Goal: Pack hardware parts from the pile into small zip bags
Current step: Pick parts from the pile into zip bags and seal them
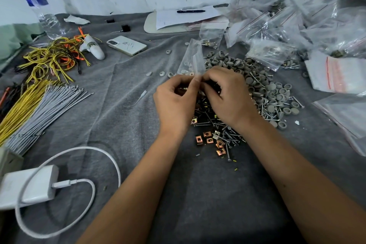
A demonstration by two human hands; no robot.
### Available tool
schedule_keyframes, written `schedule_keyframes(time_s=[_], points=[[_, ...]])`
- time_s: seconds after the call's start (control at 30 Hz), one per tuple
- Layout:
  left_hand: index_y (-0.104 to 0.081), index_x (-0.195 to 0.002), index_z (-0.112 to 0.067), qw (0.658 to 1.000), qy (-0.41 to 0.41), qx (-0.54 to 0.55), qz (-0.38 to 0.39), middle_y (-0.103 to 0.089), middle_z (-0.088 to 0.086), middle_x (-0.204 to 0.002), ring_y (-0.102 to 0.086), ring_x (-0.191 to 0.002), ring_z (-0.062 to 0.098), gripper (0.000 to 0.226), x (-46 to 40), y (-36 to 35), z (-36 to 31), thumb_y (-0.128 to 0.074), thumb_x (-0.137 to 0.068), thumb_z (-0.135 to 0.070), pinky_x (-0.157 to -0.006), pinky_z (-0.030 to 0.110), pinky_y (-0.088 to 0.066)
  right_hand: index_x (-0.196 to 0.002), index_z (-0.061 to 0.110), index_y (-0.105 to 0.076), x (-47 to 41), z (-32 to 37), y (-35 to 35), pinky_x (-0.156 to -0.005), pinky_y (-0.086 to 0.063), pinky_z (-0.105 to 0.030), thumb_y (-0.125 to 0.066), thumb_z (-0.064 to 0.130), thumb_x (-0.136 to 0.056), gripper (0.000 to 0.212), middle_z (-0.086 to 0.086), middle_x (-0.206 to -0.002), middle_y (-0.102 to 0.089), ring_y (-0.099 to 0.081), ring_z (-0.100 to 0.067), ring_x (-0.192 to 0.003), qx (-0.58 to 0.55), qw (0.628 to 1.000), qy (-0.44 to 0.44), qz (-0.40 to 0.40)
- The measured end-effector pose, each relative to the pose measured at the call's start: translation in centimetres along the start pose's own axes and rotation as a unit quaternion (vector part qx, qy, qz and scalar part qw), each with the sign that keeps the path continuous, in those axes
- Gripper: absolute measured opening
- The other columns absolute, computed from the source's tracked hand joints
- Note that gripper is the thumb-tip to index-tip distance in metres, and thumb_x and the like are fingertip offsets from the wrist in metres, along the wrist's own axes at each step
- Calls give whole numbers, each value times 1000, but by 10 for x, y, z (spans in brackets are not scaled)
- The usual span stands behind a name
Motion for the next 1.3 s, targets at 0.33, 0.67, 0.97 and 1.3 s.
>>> schedule_keyframes(time_s=[0.33, 0.67, 0.97, 1.3], points=[[-77, -78, -29, 1000, 7, -13, -8, -76, -4, -74, -74, -70, 21, 15, -1, 0, 0, -69, -88, -21, -68, 53, -63, -90, 2, -67, -1, 0, -1, -75, -39, -10, -65, 4, -95, 6, -2, -88, -64, -56, -13, -82, 14, 1000, -19, 6], [-81, -89, -13, 997, -43, -62, 9, -77, -5, -78, -74, -74, 11, 7, -1, -1, -2, -75, -92, -10, -72, 43, -63, -87, 2, -64, 0, -1, 0, -63, -43, -26, -63, 19, -100, 22, -4, -75, -64, -58, -17, -68, -50, 997, -65, -2], [-65, -72, -19, 999, -16, -26, -12, -69, 2, -63, -66, -58, 31, 10, -2, 5, -6, -66, -82, -21, -56, 49, -58, -75, 6, -65, 0, -6, 5, -54, -40, -18, -63, 11, -96, 21, 4, -65, -60, -56, -11, -60, -39, 995, -78, -45], [-57, -70, -20, 984, -95, -150, -15, -59, -7, -59, -56, -56, 6, 21, -2, 5, -7, -72, -84, -24, -55, 29, -47, -88, 10, -58, 1, -1, 6, -59, -50, -23, -69, 4, -82, 14, 4, -75, -61, -60, -8, -64, -29, 998, -34, -48]])
Point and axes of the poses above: each hand's wrist, its own x-axis away from the middle knuckle, its own y-axis out of the back of the hand, z = x × y, the point moved 3 cm from there along -x, towards the middle knuckle
